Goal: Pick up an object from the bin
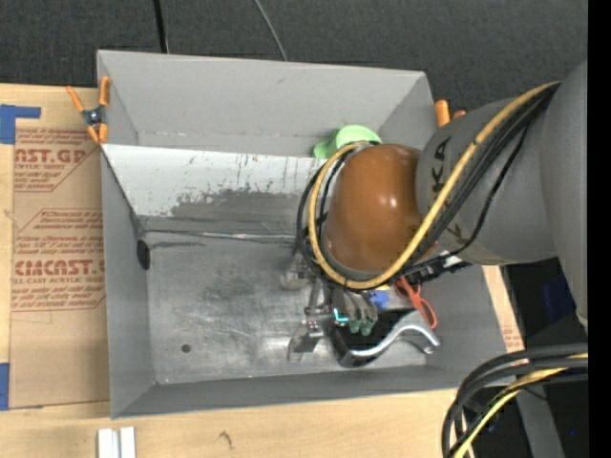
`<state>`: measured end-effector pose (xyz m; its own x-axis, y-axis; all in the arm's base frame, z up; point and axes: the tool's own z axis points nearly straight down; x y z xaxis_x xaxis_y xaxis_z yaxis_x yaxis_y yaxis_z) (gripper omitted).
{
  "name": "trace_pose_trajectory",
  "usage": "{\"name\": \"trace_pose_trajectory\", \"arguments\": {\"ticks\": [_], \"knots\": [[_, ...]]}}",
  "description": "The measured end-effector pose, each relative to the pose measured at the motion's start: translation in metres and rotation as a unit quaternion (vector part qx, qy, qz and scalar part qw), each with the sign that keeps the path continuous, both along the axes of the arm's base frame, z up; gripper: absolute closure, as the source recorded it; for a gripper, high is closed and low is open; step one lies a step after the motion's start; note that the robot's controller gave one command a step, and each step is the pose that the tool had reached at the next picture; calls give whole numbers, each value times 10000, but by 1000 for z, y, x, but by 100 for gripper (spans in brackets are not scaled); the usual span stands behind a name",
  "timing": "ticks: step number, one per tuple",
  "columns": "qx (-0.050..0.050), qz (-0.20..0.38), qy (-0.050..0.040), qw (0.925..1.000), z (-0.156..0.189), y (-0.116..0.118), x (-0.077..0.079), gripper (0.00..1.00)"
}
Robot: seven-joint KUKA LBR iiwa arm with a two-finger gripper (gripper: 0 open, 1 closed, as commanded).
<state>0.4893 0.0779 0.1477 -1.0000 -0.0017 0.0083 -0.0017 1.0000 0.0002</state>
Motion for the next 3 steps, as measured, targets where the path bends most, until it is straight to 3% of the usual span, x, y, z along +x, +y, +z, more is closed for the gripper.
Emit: {"name": "trace_pose_trajectory", "arguments": {"ticks": [1,2,3], "knots": [[4,-5,-38,10000,4,0,2,0],[5,197,-69,9998,-24,-7,40,0],[1,237,-65,9997,-34,-9,51,0]]}}
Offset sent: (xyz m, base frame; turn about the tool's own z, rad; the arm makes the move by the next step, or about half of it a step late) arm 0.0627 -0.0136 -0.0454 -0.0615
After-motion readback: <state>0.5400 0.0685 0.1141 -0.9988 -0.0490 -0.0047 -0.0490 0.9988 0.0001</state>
